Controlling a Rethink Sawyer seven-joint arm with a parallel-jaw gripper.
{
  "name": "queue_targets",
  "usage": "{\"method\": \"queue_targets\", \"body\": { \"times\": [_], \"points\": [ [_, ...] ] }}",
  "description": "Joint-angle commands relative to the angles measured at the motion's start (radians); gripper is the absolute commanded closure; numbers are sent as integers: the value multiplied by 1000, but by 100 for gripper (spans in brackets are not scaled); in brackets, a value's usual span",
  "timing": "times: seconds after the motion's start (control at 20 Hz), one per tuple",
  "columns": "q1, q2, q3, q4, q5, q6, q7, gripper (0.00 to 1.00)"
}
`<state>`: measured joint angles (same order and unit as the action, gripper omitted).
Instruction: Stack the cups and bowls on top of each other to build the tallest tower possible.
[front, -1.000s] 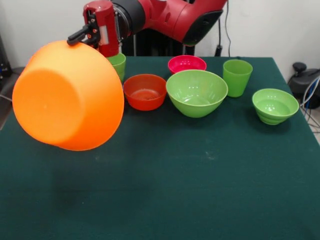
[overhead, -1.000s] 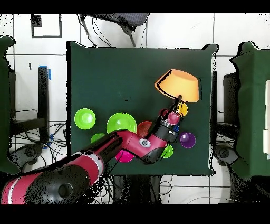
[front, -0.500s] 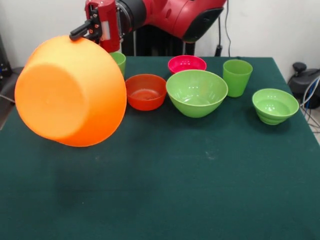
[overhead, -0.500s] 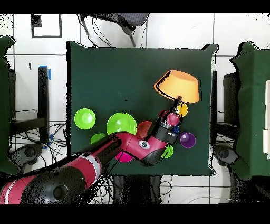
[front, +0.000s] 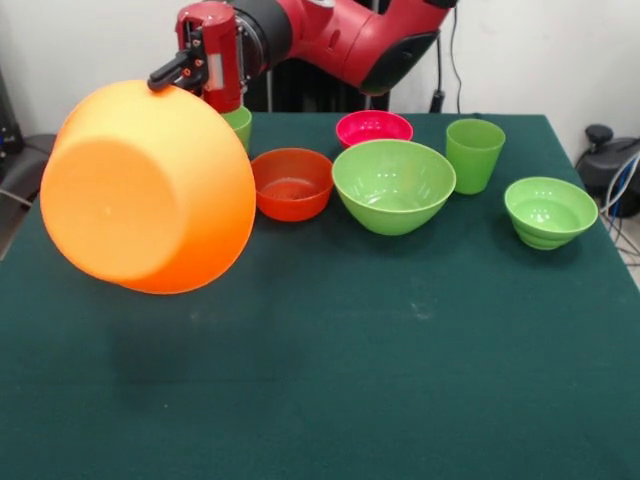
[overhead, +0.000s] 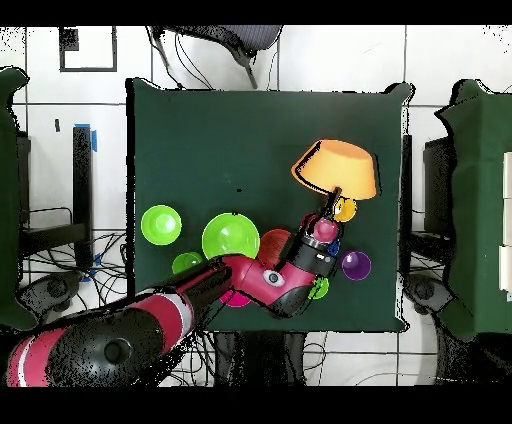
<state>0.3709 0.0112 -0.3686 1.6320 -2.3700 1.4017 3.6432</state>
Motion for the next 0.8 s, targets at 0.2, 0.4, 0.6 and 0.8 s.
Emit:
{"method": "queue_targets", "body": {
  "times": [0.2, 0.4, 0.6, 0.8],
  "points": [
    [-42, 97, 109, -99, 14, 193, 185, 100],
    [-53, 134, 123, -114, 20, 258, 215, 100],
    [-81, 187, 146, -141, 32, 334, 252, 100],
    [-111, 242, 168, -167, 44, 404, 291, 100]
  ]
}}
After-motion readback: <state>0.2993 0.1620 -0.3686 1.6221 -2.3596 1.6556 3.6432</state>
